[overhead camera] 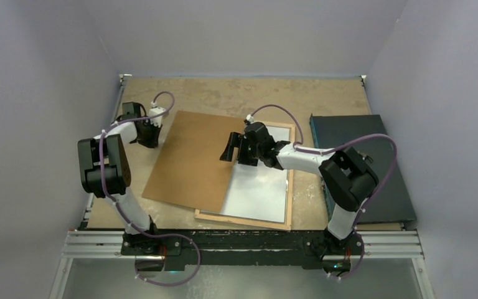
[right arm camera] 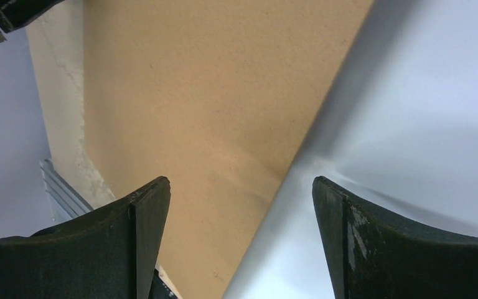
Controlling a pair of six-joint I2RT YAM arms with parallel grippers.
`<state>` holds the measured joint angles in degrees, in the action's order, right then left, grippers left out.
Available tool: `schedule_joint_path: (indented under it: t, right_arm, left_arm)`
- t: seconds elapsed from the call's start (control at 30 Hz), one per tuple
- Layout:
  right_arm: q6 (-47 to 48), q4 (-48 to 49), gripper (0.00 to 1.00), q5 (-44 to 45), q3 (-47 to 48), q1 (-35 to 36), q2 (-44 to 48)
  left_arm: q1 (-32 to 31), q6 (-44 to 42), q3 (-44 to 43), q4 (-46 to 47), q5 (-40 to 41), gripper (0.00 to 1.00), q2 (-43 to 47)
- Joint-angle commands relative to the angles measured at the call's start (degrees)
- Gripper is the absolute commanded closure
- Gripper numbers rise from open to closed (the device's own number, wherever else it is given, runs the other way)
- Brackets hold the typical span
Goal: Put the photo into the frame
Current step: Move the photo frame item to the center of the board.
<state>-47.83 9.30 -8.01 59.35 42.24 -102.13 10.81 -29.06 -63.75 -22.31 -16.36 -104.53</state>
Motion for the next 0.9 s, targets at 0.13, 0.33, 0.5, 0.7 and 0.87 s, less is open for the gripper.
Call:
schedule_joint_path:
  t: [0.13,0.33,0.5,0.7,0.87]
  right_arm:
    - [-1.9,0.1,0.12,1.5,-1.2,-0.4,4.0]
    - [-2.7,2.2,0.13,-0.3,-0.9,-0.5,0.8]
    - [-3.8,4.3,0.13,-1.3,-2.1,-0.6,0.7]
    - [-5.9,7.2,0.14,-4.3,-2.4,-0.7,-0.9]
    - [-7.4,8.7,0.15,-5.7,-2.4,-0.8,-2.7]
  left_arm:
    - [-1.1,0.8,3.9,-2.8,-0.1,1.0,-3.1]
    - [-2.1,1.3,4.6,-2.6,-0.6,1.0,-2.8]
    - [-3.2,2.2,6.0,-2.3,-1.0,1.0,-2.1]
    - [-3.7,2.4,7.1,-2.2,-1.4,1.0,-2.0]
    - [-3.9,2.3,7.2,-2.1,-1.4,1.0,-2.3]
